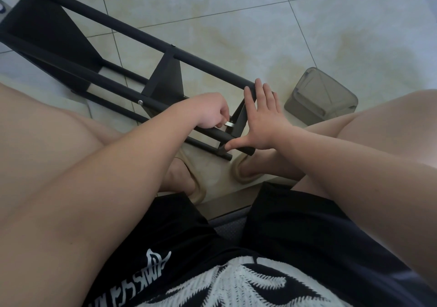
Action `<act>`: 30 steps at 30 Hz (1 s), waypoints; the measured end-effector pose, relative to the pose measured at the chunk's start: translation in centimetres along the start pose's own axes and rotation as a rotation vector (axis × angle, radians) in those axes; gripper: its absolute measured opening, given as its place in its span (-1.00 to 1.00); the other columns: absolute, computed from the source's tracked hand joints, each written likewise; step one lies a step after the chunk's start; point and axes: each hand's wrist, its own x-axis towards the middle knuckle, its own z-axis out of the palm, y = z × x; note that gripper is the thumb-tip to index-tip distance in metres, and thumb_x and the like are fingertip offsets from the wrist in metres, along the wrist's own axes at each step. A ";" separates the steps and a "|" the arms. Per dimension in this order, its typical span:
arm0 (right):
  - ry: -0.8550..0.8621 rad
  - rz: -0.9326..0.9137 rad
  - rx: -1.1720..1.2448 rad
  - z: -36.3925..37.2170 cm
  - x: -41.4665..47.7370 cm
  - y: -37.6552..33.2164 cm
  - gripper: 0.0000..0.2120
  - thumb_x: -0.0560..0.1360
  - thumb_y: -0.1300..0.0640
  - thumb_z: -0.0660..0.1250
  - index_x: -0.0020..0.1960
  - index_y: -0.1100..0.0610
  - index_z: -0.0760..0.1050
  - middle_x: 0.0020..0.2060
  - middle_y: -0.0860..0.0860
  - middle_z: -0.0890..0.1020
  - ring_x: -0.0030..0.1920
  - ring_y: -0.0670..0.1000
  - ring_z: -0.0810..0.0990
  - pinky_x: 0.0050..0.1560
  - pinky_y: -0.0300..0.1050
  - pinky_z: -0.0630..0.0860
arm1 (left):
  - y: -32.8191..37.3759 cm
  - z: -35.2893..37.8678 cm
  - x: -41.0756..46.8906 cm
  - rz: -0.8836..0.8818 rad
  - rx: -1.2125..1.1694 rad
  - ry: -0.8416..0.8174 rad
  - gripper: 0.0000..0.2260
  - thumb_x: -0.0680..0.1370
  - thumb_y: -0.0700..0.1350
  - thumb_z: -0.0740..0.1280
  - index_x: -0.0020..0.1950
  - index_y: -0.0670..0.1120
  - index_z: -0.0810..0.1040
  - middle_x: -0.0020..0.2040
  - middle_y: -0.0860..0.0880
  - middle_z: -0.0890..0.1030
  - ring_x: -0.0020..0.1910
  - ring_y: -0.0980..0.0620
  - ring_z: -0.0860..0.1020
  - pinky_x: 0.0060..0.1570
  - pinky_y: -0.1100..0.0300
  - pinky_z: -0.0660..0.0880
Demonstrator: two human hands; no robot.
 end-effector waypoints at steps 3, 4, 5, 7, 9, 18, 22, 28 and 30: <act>0.005 -0.002 0.005 0.1 0.0 0.0 0.52 0.03 -0.75 0.14 0.62 0.14 -0.38 0.56 0.21 -0.42 0.58 0.23 -0.41 0.53 0.17 -0.36 | 0.0 0.0 0.2 0.015 0.021 0.030 -0.87 0.58 -0.15 0.34 -0.11 0.02 0.64 -0.20 0.18 0.60 -0.18 0.16 0.53 -0.11 0.16 0.39; 0.007 -0.001 0.006 0.0 0.0 0.1 0.52 0.02 -0.76 0.12 0.62 0.14 -0.38 0.56 0.21 -0.42 0.58 0.23 -0.40 0.53 0.16 -0.36 | 0.1 -0.1 0.2 0.023 0.025 0.036 -0.86 0.57 -0.15 0.33 -0.13 0.04 0.62 -0.20 0.19 0.57 -0.18 0.17 0.53 -0.11 0.16 0.39; 0.009 0.000 0.005 0.0 0.1 0.1 0.52 0.01 -0.76 0.11 0.62 0.14 -0.38 0.56 0.21 -0.42 0.58 0.23 -0.40 0.53 0.16 -0.37 | 0.1 -0.1 0.3 0.030 0.024 0.047 -0.86 0.58 -0.15 0.32 -0.13 0.06 0.59 -0.20 0.19 0.55 -0.18 0.15 0.52 -0.09 0.17 0.39; 0.009 0.000 0.005 0.1 0.1 0.1 0.53 0.01 -0.76 0.11 0.62 0.14 -0.39 0.56 0.21 -0.42 0.58 0.23 -0.40 0.53 0.16 -0.37 | 0.2 -0.1 0.3 0.038 0.001 0.072 -0.87 0.60 -0.12 0.29 -0.10 0.09 0.55 -0.18 0.19 0.53 -0.13 0.08 0.52 -0.06 0.16 0.39; 0.010 -0.002 0.007 0.1 0.1 0.1 0.52 0.02 -0.76 0.12 0.62 0.13 -0.39 0.56 0.21 -0.42 0.58 0.23 -0.41 0.52 0.16 -0.37 | 0.3 0.2 0.6 0.022 -0.077 0.082 -0.86 0.61 -0.05 0.28 -0.14 0.06 0.55 -0.17 0.15 0.55 -0.12 0.03 0.53 -0.08 0.12 0.39; 0.010 -0.005 0.009 -0.1 0.0 0.1 0.52 0.02 -0.75 0.12 0.62 0.14 -0.37 0.56 0.22 -0.41 0.58 0.23 -0.40 0.53 0.16 -0.36 | 0.7 2.1 1.4 -0.127 -0.467 0.237 -0.86 0.56 -0.04 0.40 0.07 -0.05 0.67 -0.26 0.07 0.62 -0.14 0.01 0.58 -0.09 0.14 0.46; 0.013 -0.003 0.003 -0.1 -0.1 0.0 0.51 0.04 -0.74 0.14 0.62 0.14 -0.37 0.57 0.21 -0.41 0.58 0.24 -0.40 0.53 0.16 -0.35 | 0.9 2.2 1.4 -0.158 -0.512 0.271 -0.82 0.54 -0.08 0.45 0.13 -0.04 0.66 -0.24 0.10 0.61 -0.05 0.03 0.65 -0.03 0.13 0.49; 0.013 -0.001 -0.004 -0.2 -0.1 0.0 0.50 0.06 -0.74 0.15 0.62 0.15 -0.37 0.57 0.22 -0.40 0.58 0.24 -0.39 0.54 0.16 -0.35 | 0.8 2.3 1.7 -0.194 -0.593 0.274 -0.82 0.53 -0.10 0.45 0.11 -0.07 0.67 -0.11 -0.03 0.72 -0.10 0.06 0.70 0.10 0.10 0.55; 0.012 0.001 -0.007 -0.2 -0.2 0.0 0.50 0.06 -0.74 0.15 0.62 0.15 -0.37 0.57 0.22 -0.40 0.58 0.24 -0.39 0.53 0.16 -0.36 | 0.8 2.3 1.6 -0.197 -0.621 0.272 -0.85 0.54 -0.13 0.44 0.10 -0.08 0.67 -0.14 -0.02 0.72 -0.15 0.09 0.70 0.07 0.13 0.55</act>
